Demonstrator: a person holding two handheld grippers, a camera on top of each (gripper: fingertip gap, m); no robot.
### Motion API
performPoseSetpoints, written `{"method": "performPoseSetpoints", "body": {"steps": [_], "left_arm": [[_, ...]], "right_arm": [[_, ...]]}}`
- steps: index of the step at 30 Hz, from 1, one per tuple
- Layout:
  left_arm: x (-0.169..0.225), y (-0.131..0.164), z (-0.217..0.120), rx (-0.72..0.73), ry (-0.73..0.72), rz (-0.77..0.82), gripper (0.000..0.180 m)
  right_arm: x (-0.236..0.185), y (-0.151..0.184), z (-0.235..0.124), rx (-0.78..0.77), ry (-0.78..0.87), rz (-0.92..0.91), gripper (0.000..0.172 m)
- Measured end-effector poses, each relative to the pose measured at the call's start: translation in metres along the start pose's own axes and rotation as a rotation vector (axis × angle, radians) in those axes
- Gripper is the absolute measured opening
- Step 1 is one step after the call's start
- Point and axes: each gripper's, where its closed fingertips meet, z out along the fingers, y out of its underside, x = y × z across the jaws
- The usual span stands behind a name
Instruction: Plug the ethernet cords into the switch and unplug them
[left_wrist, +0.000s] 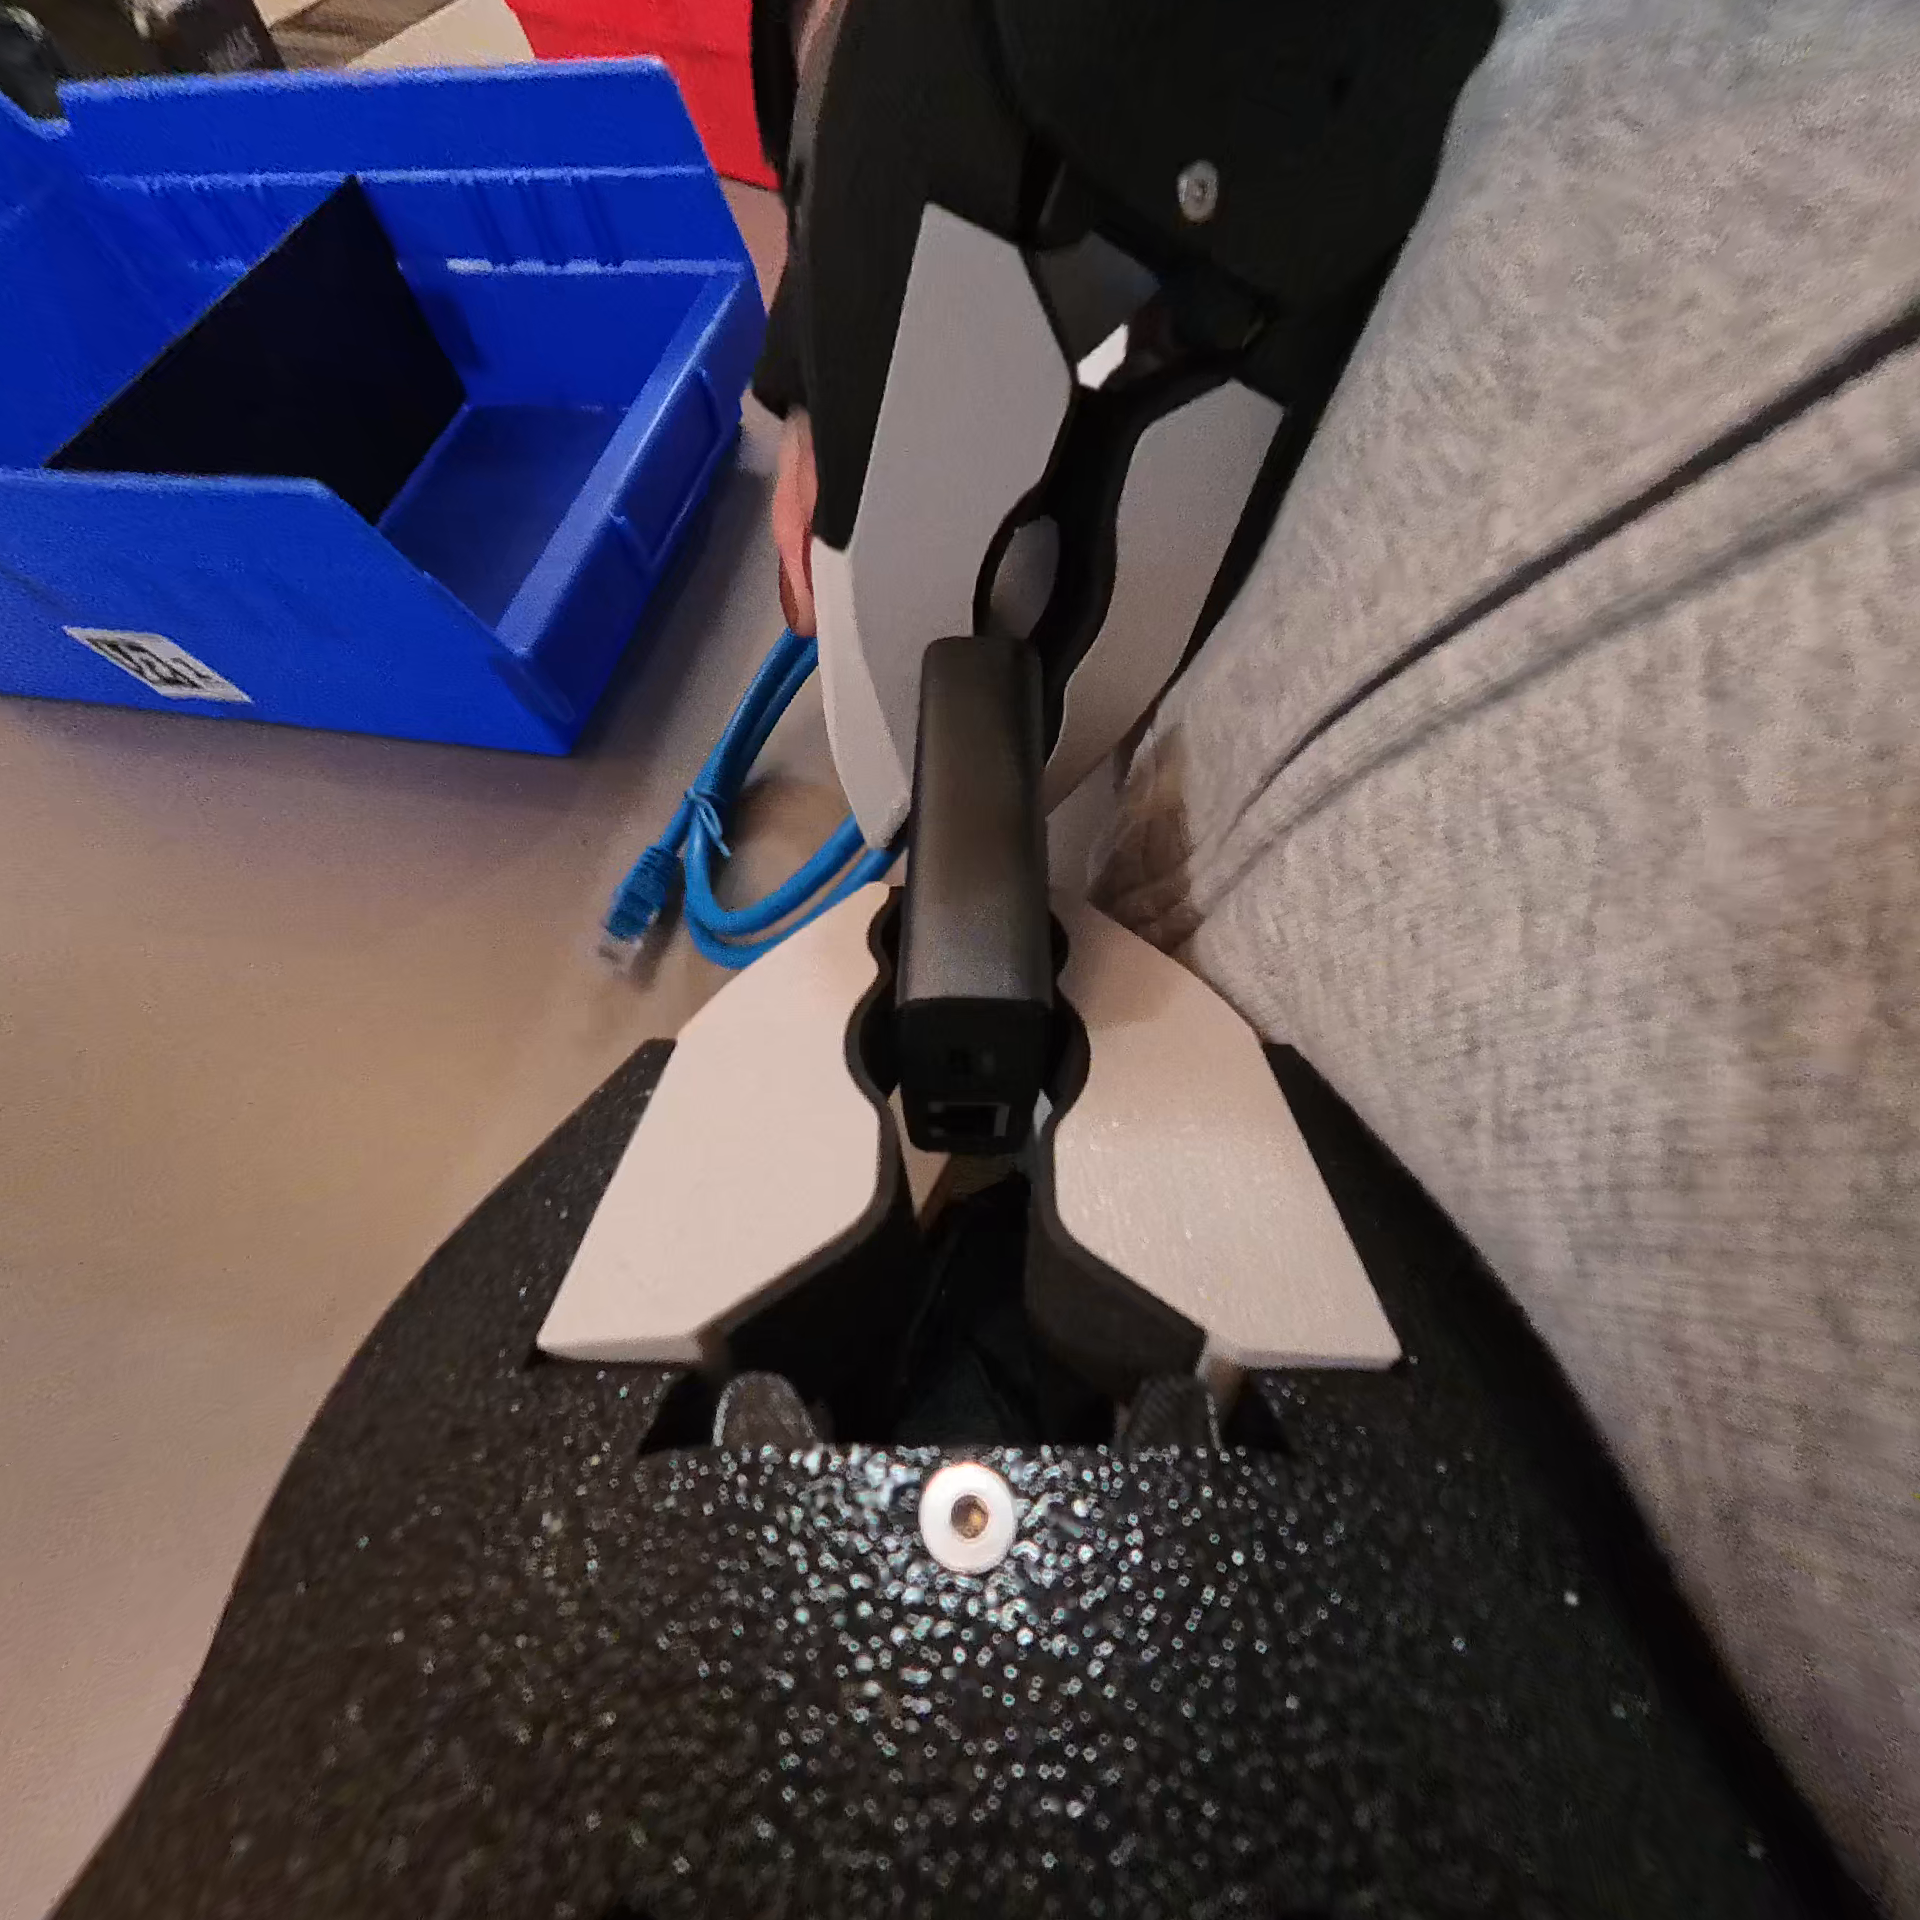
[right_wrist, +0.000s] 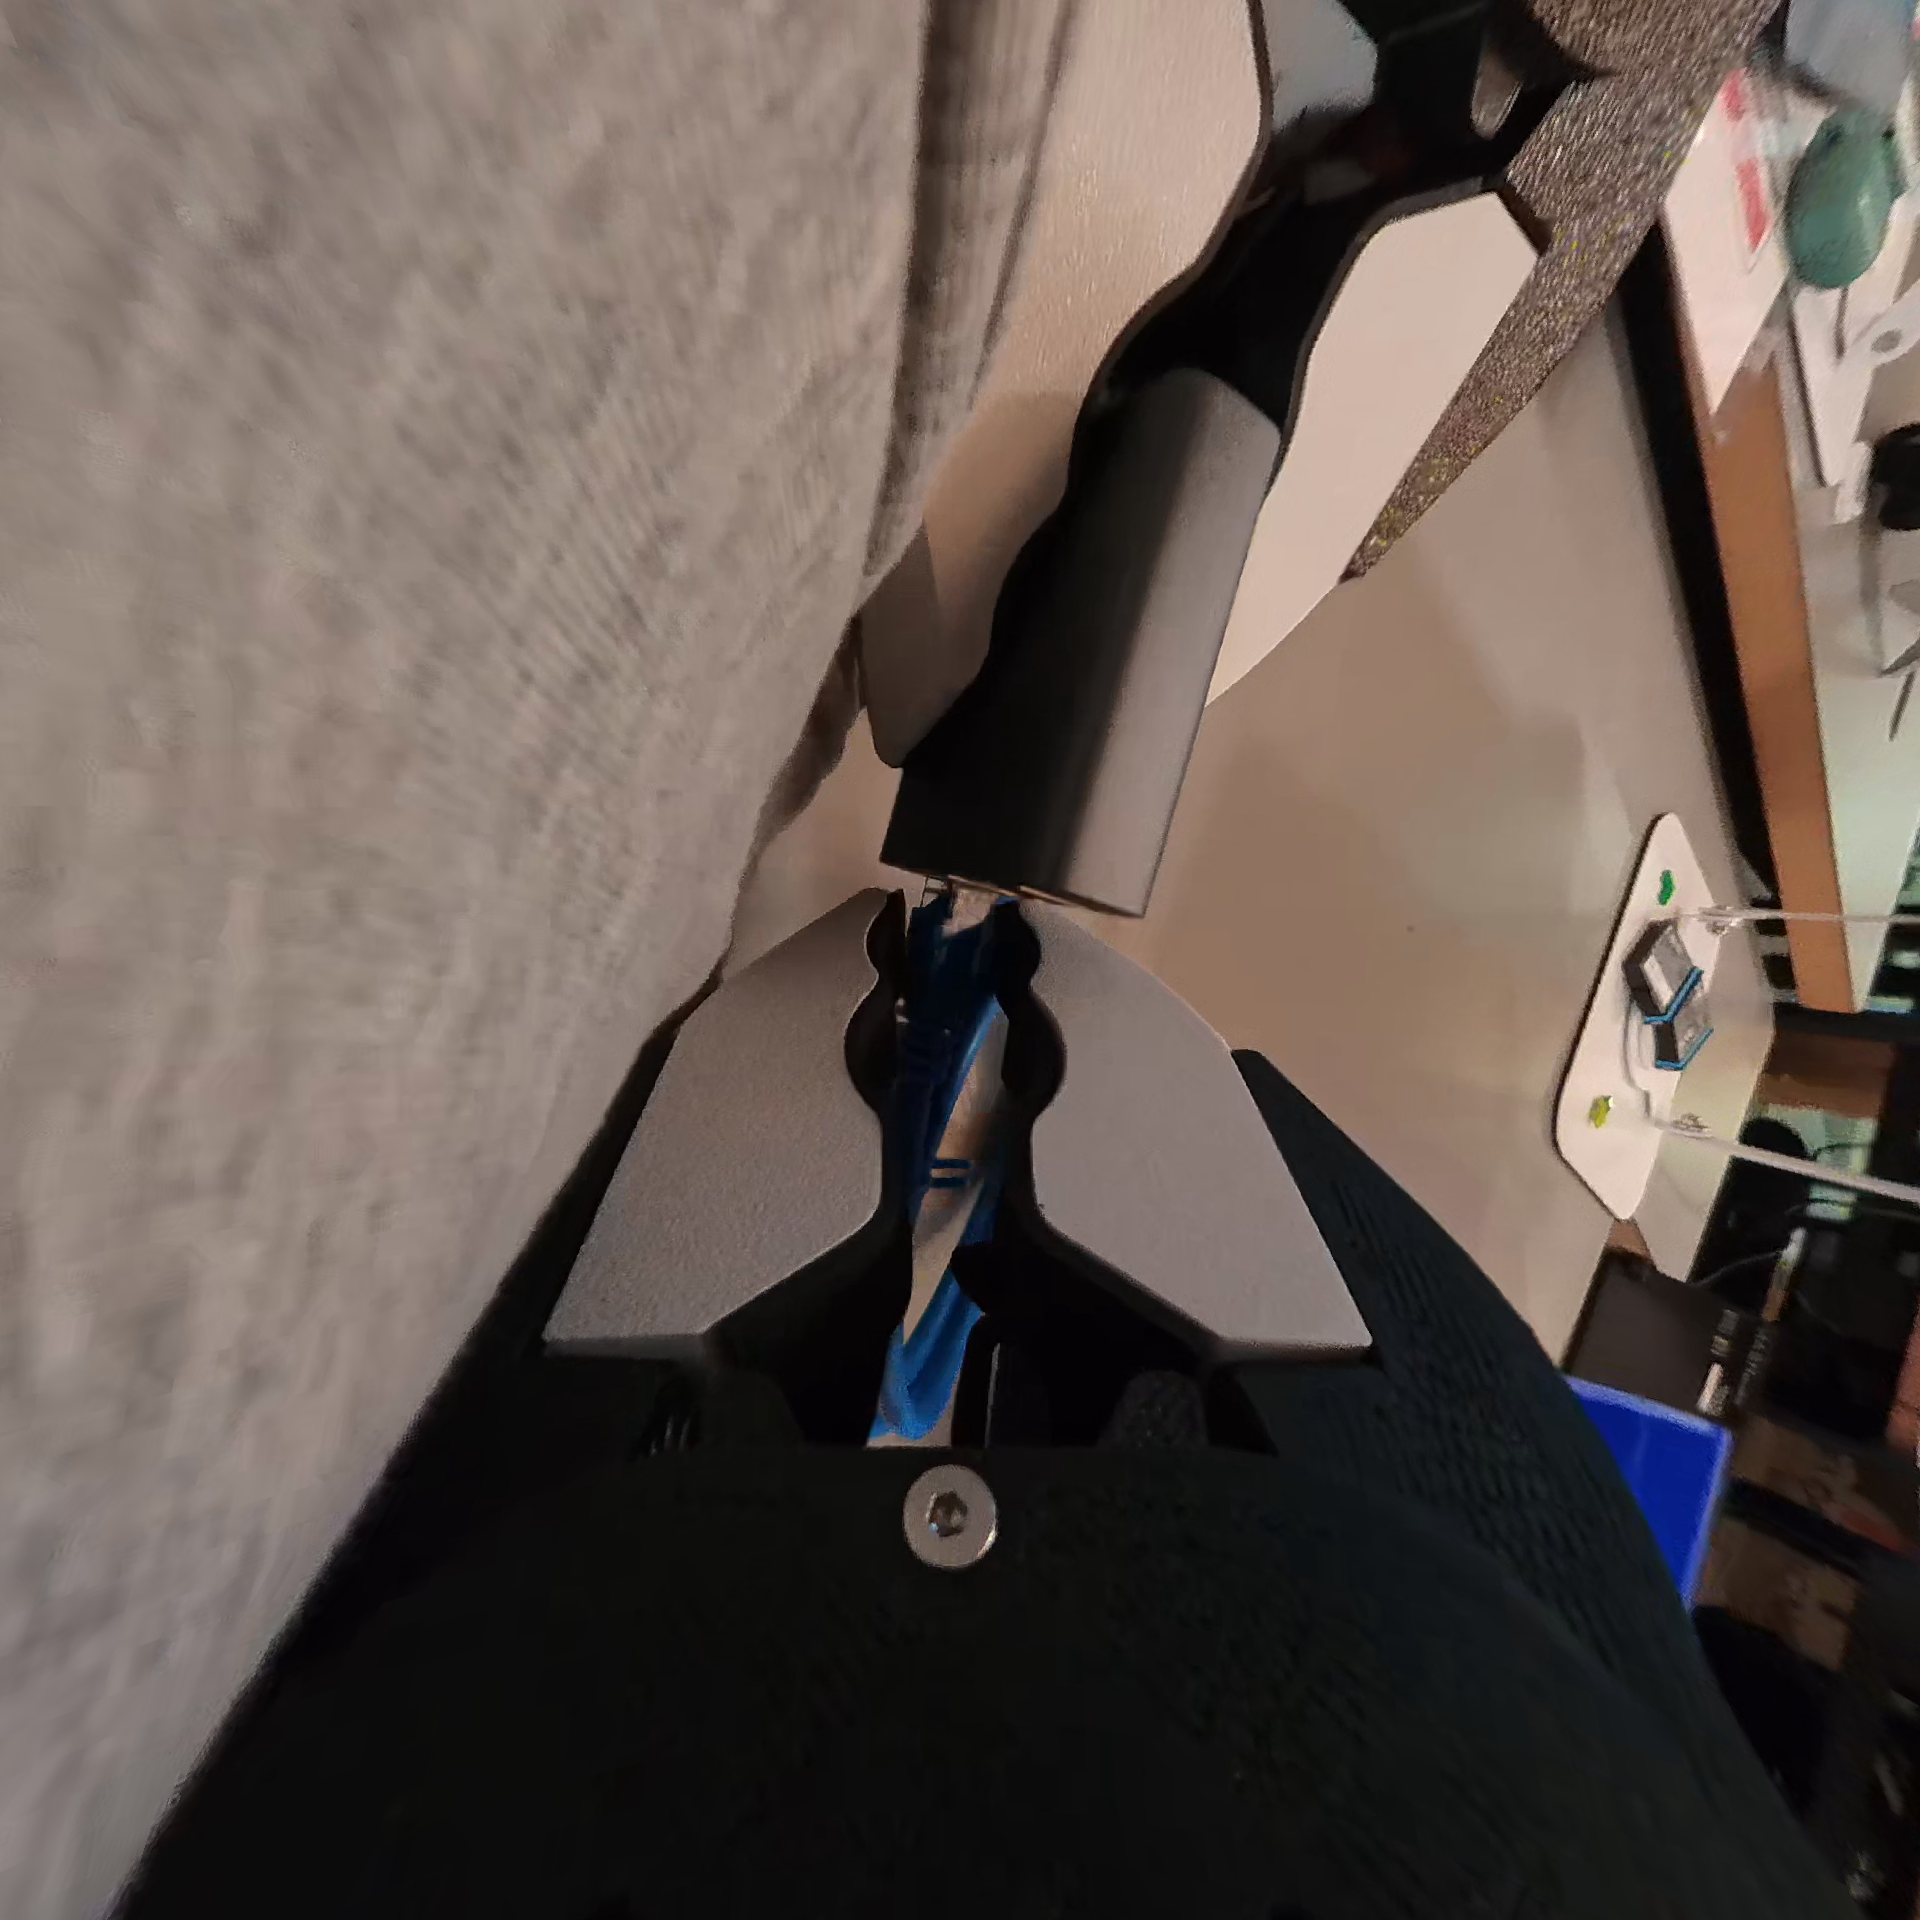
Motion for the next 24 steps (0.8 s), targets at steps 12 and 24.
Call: {"method": "performPoseSetpoints", "body": {"steps": [12,24], "left_arm": [[0.000,-0.021,-0.008,-0.014,-0.032,0.043,0.022],[0.012,-0.023,-0.010,0.007,0.077,0.014,0.022]], "right_arm": [[0.011,-0.008,-0.029,0.091,-0.007,-0.215,0.017],[0.001,-0.019,-0.038,0.245,-0.054,-0.062,0.016]]}}
